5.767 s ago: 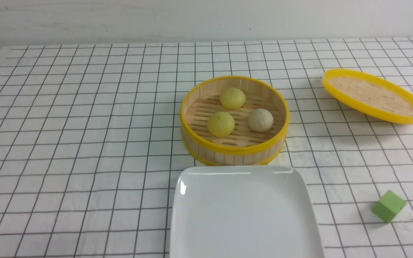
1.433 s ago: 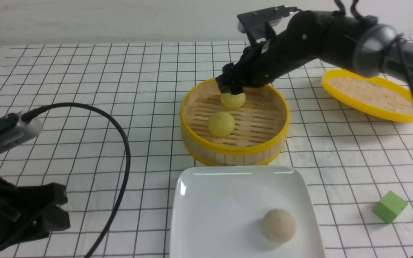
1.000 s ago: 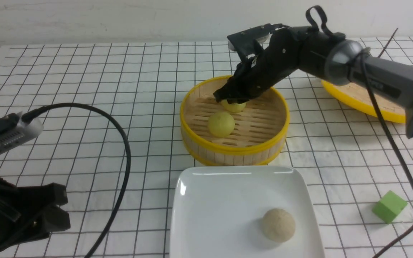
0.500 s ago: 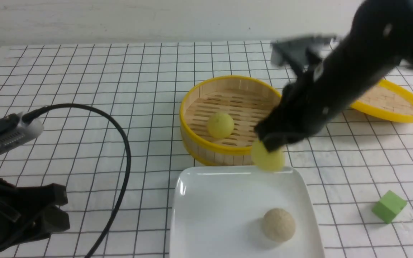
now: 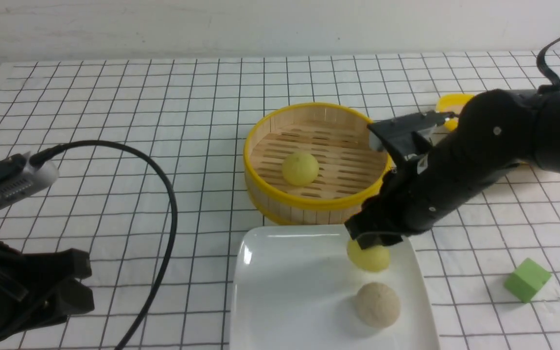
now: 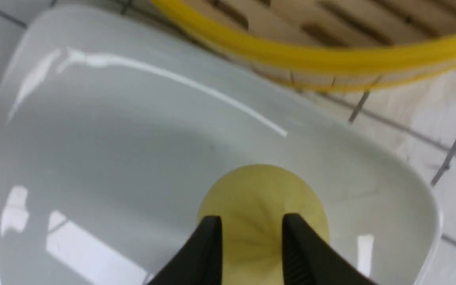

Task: Put the steamed buns into the plate on the white-black tablecloth.
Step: 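Move the steamed bun from the bamboo steamer onto the white plate with the right gripper, then reach into the bamboo steamer and grasp a bun with the left gripper, then carry the bun from the bamboo steamer to the plate with the left gripper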

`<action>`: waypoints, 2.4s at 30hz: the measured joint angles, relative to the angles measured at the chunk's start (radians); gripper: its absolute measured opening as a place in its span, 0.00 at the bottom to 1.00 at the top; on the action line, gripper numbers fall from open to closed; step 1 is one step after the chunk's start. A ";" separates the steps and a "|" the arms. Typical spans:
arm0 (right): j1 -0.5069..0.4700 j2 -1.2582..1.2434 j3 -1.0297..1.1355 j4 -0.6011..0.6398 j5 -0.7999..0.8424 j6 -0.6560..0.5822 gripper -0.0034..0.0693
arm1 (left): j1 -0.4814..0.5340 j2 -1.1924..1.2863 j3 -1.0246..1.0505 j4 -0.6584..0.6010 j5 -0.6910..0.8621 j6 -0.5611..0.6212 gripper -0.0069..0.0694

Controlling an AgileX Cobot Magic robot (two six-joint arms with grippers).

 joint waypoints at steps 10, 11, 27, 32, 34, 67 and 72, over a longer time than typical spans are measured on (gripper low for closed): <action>-0.085 -0.032 -0.163 -0.036 0.305 0.000 0.75 | 0.000 0.044 -0.147 -0.001 0.121 -0.012 0.38; -0.115 -0.063 -0.183 -0.055 0.356 0.001 0.70 | 0.000 0.076 -0.193 -0.004 0.151 0.030 0.32; -0.264 -0.482 0.189 -0.124 0.472 -0.012 0.03 | -0.288 0.676 -0.727 -0.024 0.130 0.050 0.17; -0.264 -0.488 0.212 -0.124 0.434 -0.012 0.03 | -0.441 0.874 -0.973 0.139 0.099 -0.097 0.40; -0.264 -0.488 0.212 -0.124 0.420 -0.012 0.03 | -0.490 0.958 -1.067 0.207 0.099 -0.138 0.50; -0.264 -0.489 0.212 -0.110 0.372 -0.012 0.05 | -0.755 0.923 -0.853 0.296 0.281 -0.157 0.18; -0.264 -0.576 0.212 -0.103 0.385 -0.012 0.05 | -0.763 0.967 -0.806 0.311 0.229 -0.208 0.39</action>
